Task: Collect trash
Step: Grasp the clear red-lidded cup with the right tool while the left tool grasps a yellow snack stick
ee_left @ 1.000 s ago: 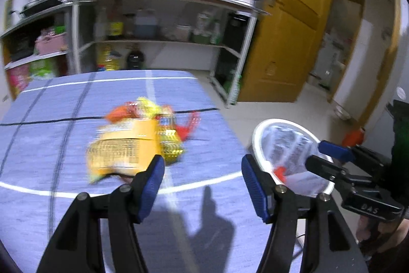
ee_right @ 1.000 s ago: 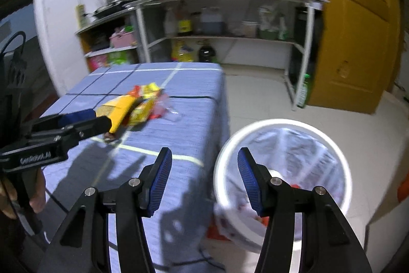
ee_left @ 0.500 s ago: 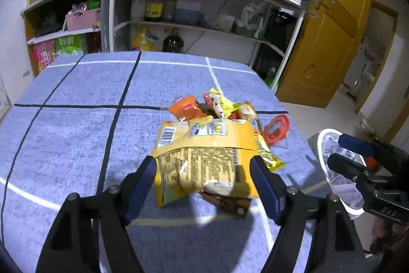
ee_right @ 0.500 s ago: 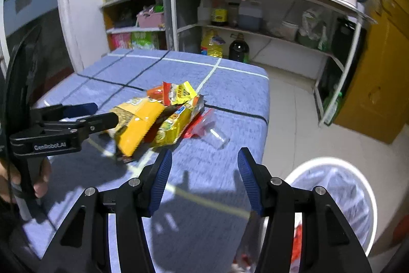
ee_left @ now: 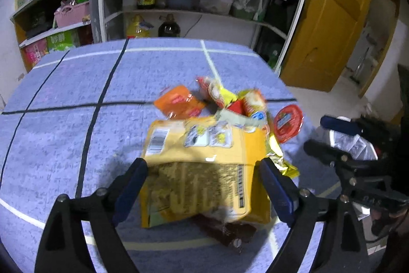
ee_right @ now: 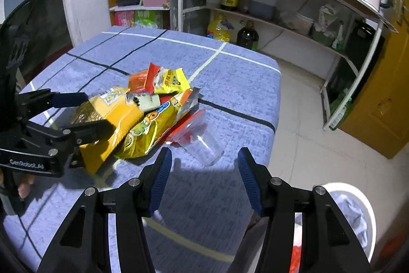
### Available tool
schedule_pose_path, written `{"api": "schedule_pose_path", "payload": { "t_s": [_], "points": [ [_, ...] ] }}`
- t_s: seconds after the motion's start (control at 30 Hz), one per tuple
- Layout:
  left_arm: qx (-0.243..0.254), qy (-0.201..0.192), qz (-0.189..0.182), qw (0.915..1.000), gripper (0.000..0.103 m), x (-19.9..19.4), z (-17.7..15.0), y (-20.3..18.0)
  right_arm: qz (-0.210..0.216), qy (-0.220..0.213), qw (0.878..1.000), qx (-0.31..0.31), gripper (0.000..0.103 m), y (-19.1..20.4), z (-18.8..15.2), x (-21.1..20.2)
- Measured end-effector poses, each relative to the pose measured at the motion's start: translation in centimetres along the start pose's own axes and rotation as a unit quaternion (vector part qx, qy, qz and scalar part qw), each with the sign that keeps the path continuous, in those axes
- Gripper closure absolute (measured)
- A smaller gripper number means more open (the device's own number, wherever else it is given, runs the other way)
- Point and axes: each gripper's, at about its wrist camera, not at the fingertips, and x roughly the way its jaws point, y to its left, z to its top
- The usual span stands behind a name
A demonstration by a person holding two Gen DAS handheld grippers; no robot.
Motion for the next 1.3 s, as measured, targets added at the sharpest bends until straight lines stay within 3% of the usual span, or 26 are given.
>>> {"api": "schedule_pose_path", "payload": {
  "t_s": [0.23,0.5,0.57,0.6,0.63,0.67,1.03,1.13,1.17,1.23,1.27,1.3],
  "points": [
    [-0.005,0.013,-0.007,0.9999,0.024,0.2,-0.5,0.9,0.015,0.008,0.999,-0.030,0.048,0.6,0.8,1.5],
    [-0.007,-0.015,-0.024,0.9996,0.078,-1.5,-0.3,1.8,0.020,0.033,0.998,-0.039,0.048,1.1,1.1,3.7],
    [-0.002,-0.017,-0.029,0.9994,0.083,-1.7,-0.3,1.8,0.025,0.035,0.998,-0.039,0.055,1.4,1.1,3.9],
    [0.000,-0.018,-0.031,0.9994,0.085,-1.8,-0.3,1.8,0.032,0.036,0.998,-0.037,0.068,1.4,1.3,4.0],
    [0.002,-0.019,-0.032,0.9993,0.087,-1.9,-0.4,1.8,0.037,0.037,0.998,-0.034,0.073,1.5,1.4,4.0],
    [0.004,-0.021,-0.030,0.9993,0.097,-2.0,-0.4,1.9,0.039,0.037,0.998,-0.032,0.073,1.7,1.4,4.0],
    [-0.014,-0.048,-0.040,0.9979,0.100,-4.0,0.5,3.9,0.052,0.020,0.998,-0.012,0.076,1.5,1.9,2.7],
    [-0.007,-0.054,-0.069,0.9961,0.099,-4.3,0.9,3.3,0.053,0.016,0.998,-0.004,0.076,1.2,1.8,2.0],
    [-0.005,-0.060,-0.074,0.9955,0.095,-4.4,1.1,2.9,0.051,0.015,0.999,0.000,0.076,1.1,1.7,1.6],
    [0.014,-0.062,-0.082,0.9946,0.064,-4.4,1.9,1.5,0.049,0.011,0.999,0.008,0.076,0.8,1.6,0.9],
    [0.021,-0.064,-0.082,0.9944,0.041,-4.3,2.2,0.9,0.048,0.009,0.999,0.014,0.076,0.6,1.4,0.5],
    [0.027,-0.066,-0.080,0.9942,0.037,-4.1,2.6,0.3,0.047,0.007,0.999,0.017,0.076,0.4,1.3,0.1]
  ]
}}
